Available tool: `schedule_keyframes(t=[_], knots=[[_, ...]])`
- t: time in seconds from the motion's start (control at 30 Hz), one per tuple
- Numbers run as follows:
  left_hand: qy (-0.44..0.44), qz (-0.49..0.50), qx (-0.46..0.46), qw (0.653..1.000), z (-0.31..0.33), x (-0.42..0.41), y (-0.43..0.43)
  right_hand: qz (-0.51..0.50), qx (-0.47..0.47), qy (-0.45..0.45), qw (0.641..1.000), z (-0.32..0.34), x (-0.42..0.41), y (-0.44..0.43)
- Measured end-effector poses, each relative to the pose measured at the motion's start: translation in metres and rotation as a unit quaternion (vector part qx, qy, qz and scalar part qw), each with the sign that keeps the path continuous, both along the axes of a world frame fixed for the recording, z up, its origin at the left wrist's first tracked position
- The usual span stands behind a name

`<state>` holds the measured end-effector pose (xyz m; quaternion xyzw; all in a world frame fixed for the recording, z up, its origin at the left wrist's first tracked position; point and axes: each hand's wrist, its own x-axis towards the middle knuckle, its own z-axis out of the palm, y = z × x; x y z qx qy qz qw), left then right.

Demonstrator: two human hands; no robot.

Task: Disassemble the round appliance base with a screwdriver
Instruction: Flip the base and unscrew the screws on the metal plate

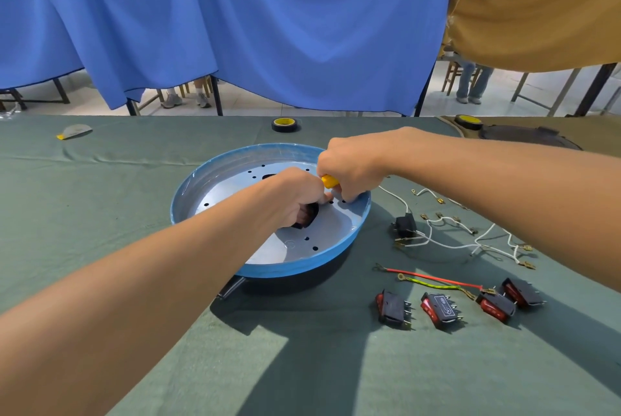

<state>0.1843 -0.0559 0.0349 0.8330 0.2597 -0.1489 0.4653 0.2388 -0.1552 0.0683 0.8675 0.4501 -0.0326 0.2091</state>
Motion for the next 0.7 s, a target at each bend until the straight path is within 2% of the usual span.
schedule_keyframes(t=[0.13,0.4,0.57,0.7], knots=[[-0.004,-0.005,-0.007,1.0,0.0,0.001,-0.001,-0.005,-0.012,0.026,1.0,-0.001,0.003,0.0],[-0.007,0.0,-0.009,1.0,-0.003,-0.001,0.003,-0.003,-0.04,0.009,0.999,0.004,0.005,0.003],[-0.016,0.017,-0.023,0.999,-0.007,0.0,0.003,-0.035,0.003,0.006,0.999,0.019,0.007,-0.003],[-0.033,0.005,-0.02,0.999,-0.007,0.002,0.008,-0.056,0.079,0.009,0.995,0.03,0.017,-0.013]])
